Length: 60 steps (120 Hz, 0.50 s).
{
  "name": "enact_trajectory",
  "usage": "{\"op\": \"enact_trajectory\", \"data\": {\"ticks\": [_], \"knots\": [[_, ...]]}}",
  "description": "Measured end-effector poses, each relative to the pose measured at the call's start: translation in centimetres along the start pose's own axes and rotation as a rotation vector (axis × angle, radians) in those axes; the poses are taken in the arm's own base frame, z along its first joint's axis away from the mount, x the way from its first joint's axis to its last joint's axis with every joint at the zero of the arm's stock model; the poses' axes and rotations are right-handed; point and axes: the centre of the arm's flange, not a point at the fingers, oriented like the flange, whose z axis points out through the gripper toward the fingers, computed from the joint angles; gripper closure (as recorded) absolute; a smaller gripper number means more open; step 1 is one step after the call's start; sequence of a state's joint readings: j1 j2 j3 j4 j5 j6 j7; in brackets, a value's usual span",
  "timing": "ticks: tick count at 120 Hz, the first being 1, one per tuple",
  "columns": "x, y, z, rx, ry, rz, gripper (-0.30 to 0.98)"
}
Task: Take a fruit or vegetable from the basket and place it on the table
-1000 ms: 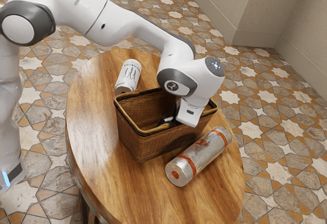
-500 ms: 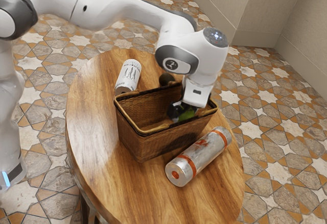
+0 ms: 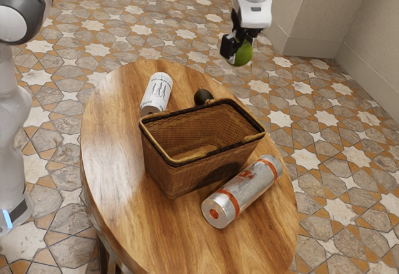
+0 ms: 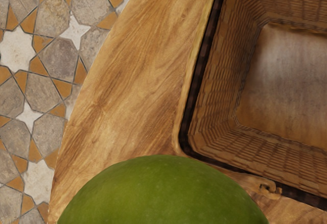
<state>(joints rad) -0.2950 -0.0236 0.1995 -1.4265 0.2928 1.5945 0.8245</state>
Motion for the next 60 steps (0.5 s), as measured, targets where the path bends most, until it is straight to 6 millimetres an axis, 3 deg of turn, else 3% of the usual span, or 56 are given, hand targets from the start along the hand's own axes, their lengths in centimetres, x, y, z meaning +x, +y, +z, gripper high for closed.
{"op": "enact_trajectory", "data": {"ticks": [22,43,52,60], "knots": [[-9.4,-6.9,5.7,-0.038,-0.103,-0.210,0.19],[-17.0,-9.3,14.8,-0.112,-0.188,-0.339,0.20],[-17.1,-9.4,17.2,-0.121,-0.196,-0.340,0.20],[-13.2,-8.5,17.8,-0.111,-0.182,-0.274,0.20]]}}
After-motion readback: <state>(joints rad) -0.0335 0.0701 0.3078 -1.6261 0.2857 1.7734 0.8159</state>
